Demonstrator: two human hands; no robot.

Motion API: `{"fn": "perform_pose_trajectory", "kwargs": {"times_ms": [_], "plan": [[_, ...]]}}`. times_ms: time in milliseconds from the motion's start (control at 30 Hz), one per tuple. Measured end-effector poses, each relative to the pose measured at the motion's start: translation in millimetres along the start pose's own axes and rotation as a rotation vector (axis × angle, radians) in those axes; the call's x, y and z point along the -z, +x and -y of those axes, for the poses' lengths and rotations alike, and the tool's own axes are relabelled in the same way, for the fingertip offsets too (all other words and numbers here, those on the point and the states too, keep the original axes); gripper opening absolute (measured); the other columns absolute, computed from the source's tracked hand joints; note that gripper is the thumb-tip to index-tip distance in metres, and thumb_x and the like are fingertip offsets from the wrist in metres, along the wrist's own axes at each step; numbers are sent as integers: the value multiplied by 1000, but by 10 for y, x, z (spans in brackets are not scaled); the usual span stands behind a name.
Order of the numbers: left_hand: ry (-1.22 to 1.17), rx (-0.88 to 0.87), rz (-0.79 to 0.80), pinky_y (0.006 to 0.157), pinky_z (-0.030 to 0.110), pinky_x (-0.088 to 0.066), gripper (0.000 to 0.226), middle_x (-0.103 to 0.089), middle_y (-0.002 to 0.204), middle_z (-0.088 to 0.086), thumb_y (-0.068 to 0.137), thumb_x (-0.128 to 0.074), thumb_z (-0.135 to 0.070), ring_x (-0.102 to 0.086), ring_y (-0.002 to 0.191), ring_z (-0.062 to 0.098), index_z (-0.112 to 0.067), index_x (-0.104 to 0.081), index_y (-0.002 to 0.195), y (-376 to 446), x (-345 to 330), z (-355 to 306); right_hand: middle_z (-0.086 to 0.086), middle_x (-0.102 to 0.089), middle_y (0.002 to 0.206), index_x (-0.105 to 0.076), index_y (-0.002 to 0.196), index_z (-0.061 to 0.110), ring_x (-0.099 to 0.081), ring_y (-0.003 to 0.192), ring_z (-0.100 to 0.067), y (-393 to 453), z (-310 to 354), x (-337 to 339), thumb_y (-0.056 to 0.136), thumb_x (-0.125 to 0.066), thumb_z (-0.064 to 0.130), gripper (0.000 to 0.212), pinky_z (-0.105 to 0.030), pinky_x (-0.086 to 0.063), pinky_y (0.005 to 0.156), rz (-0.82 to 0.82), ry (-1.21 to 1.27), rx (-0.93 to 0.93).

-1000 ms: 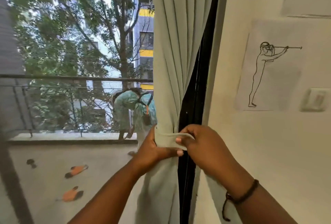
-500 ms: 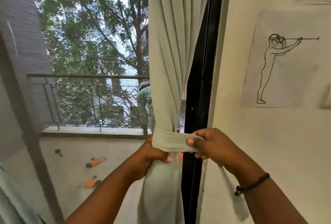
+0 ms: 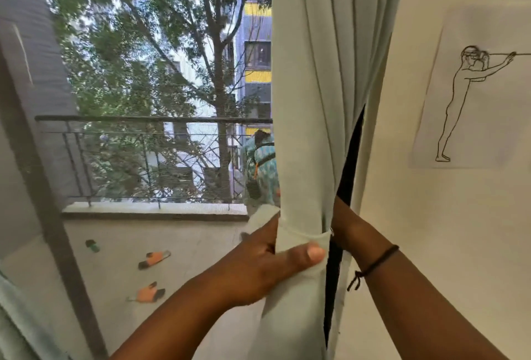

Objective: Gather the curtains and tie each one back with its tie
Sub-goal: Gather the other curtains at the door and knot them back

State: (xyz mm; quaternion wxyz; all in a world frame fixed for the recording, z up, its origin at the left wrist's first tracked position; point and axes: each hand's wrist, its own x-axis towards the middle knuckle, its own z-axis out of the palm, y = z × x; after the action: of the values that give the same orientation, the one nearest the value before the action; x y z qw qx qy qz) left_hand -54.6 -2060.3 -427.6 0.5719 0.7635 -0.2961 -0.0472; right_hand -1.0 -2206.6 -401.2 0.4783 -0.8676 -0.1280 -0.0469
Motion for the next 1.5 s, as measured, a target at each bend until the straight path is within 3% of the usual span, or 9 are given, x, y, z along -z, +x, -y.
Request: {"fn": "perform_pose_trajectory", "kwargs": {"times_ms": [100, 300, 433, 600, 800, 967, 1067, 1333, 1500], "plan": [[524, -38, -121, 89, 27, -47, 80, -55, 125, -28, 59, -38, -89, -54, 112, -3, -53, -33, 131, -26, 233, 6, -11, -55, 99, -52, 116, -1, -54, 92, -26, 87, 2, -105, 95, -40, -7, 24, -39, -47, 96, -39, 38, -73], [1099, -202, -522, 56, 27, -37, 96, -68, 90, -4, 60, -18, -94, -67, 82, 18, -25, -34, 124, -90, 734, 294, -5, -68, 77, -66, 97, 10, -62, 57, -19, 0, 447, -390, 95, -49, 18, 19, -33, -53, 59, -163, 425, -87], [1011, -255, -624, 71, 42, -52, 88, -67, 109, 11, 77, -24, -82, -64, 104, 31, -13, -40, 129, -22, 886, 491, 6, -67, 77, -60, 107, 23, -62, 56, -6, -49, 634, -812, 92, -49, 19, 19, -19, -46, 46, -345, 499, 118], [555, -415, -586, 98, 36, -40, 81, -43, 131, 8, 81, -45, -50, -33, 124, 18, -20, -14, 148, -19, 981, 734, 29, -57, 116, -35, 129, 45, -65, 95, 4, -73, 556, -1348, 85, -65, 22, 57, -10, -50, 73, -509, 204, 262], [324, -520, -523, 101, 30, -41, 54, -51, 123, -21, 85, -62, -25, -46, 115, -1, -37, -42, 134, -94, 1042, 1039, 32, -65, 92, -52, 102, 51, -64, 84, 11, 46, 486, -1359, 87, -64, 31, 28, -10, -49, 72, -678, -11, 97], [616, -837, -343, 97, 42, -42, 50, -61, 125, 12, 84, -53, -23, -51, 117, 24, -8, -49, 132, -127, 826, 917, 16, -68, 80, -64, 87, 33, -65, 65, 8, -5, 610, -1204, 96, -50, 11, 27, -7, -49, 60, -563, 319, -32], [635, -768, -391, 104, 43, -36, 58, -51, 138, 12, 80, -52, -25, -41, 133, 21, -8, -42, 135, -93, 772, 940, -2, -75, 87, -73, 89, 20, -69, 77, -10, -112, 720, -1103, 94, -44, 40, 35, -20, -52, 65, -348, 646, -111], [853, -917, -366, 100, 44, -36, 34, -66, 121, 3, 79, -59, -31, -55, 122, 19, -16, -72, 106, -200, 835, 942, 2, -72, 83, -64, 84, 21, -66, 70, -12, -172, 704, -986, 83, -57, -13, 35, -18, -53, 62, -342, 451, -105], [578, -970, -437, 81, 42, -43, 29, -68, 88, -2, 87, -51, -30, -60, 90, 18, -13, -70, 74, -190, 1089, 452, -4, -67, 88, -60, 114, 14, -62, 58, -16, -333, 609, -764, 86, -61, -7, 35, -29, -52, 56, -290, 358, -119]]}}
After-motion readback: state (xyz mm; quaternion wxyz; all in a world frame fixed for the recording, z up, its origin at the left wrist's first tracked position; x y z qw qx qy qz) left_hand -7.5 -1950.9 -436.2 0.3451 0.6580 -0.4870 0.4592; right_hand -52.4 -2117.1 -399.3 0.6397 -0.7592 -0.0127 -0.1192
